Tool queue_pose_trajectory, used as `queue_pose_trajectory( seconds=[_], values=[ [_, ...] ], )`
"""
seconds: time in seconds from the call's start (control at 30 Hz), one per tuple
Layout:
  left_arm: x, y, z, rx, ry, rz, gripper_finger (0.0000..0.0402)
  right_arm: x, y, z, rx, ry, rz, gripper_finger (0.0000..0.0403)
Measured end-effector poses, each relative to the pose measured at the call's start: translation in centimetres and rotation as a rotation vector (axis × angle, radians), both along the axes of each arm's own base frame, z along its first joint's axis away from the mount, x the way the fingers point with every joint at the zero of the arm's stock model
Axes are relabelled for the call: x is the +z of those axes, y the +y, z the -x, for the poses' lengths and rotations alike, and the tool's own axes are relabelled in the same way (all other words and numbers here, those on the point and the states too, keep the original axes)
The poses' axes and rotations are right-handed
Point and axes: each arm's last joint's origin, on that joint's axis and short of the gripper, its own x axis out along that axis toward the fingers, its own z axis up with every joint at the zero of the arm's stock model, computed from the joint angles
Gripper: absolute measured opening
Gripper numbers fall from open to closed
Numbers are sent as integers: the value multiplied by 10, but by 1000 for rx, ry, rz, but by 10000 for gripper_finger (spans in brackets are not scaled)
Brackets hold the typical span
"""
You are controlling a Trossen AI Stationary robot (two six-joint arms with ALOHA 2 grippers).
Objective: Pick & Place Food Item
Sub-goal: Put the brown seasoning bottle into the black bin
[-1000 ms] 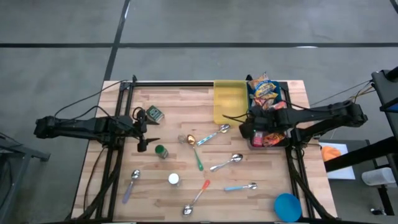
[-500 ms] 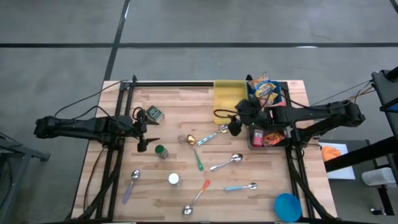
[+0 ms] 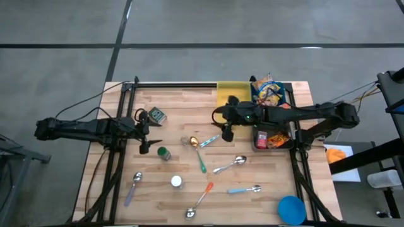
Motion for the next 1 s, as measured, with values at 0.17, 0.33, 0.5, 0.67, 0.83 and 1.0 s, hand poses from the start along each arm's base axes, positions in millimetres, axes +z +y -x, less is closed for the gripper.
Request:
queue_pose_trajectory(
  seconds=[0.17,0.33,0.5,0.67,0.83,1.0],
  values=[
    [0,0,0,0,0,0,340,-6,-24,-13,55,-83,-3,252],
    [0,0,0,0,0,0,340,-15,-47,-14,65,-84,-50,252],
    [0,0,0,0,0,0,340,-28,-50,-26,100,-117,-67,252],
    [0,0,0,0,0,0,340,-52,-45,-47,138,-166,-115,252],
    [0,0,0,0,0,0,340,-88,-44,-64,140,-135,-133,252],
    [0,0,0,0,0,0,340,-111,-39,-81,192,-117,-155,252]
  ],
)
